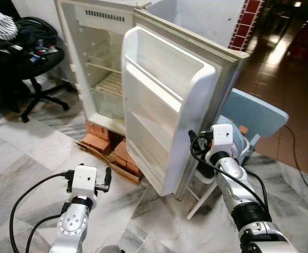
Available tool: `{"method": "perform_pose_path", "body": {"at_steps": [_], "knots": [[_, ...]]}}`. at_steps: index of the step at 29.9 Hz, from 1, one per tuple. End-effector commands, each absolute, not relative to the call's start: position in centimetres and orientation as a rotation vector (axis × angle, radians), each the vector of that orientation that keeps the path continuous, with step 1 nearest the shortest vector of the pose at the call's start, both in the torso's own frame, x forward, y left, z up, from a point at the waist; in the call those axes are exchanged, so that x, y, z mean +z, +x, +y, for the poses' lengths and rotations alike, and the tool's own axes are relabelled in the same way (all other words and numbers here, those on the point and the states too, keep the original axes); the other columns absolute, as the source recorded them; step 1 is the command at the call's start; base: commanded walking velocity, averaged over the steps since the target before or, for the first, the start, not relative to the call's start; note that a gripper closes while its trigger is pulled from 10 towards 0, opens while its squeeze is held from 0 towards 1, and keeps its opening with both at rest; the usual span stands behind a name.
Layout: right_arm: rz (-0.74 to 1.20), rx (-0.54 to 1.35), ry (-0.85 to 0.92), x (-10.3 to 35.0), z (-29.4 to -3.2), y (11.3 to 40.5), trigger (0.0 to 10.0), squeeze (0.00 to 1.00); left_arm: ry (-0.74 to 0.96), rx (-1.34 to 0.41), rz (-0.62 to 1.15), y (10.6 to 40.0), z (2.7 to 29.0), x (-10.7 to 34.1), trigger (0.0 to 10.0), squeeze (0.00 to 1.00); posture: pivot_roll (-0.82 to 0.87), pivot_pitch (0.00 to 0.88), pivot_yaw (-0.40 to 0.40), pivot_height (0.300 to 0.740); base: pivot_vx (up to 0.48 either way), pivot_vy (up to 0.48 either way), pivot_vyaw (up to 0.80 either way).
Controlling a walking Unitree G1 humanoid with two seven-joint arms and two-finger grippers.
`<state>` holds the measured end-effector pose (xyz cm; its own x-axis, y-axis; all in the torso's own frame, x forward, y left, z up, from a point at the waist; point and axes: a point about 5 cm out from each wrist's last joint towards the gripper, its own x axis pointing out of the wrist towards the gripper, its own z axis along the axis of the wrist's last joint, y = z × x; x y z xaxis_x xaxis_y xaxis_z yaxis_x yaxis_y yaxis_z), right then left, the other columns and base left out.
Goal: Restocking fridge
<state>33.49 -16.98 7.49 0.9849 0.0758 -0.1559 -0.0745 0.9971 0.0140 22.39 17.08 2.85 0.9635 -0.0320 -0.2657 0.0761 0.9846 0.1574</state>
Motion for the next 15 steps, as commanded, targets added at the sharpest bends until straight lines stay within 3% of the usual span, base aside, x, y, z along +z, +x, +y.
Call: {"method": "perform_pose_path", "body": {"at_steps": [1, 4, 15], "knots": [[0.158, 0.065, 0.068, 7.9, -16.9, 34.0, 10.0, 0.0, 0.169, -0.076, 0.279, 22.3, 17.1, 2.8, 10.0, 0.0, 0.06, 0.0, -0.068, 0.74, 0.0, 0.0, 0.0], [0.154, 0.114, 0.162, 8.4, -16.0, 34.4, 10.0, 0.0, 0.172, -0.139, 0.28, 22.8, 16.9, 2.8, 10.0, 0.0, 0.05, 0.0, -0.072, 0.74, 0.0, 0.0, 0.0], [0.114, 0.221, 0.2, 9.6, -14.2, 35.3, 10.0, 0.0, 0.272, -0.298, 0.227, 26.7, 17.6, 4.0, 10.0, 0.0, 0.04, 0.0, -0.066, 0.74, 0.0, 0.0, 0.0]]}}
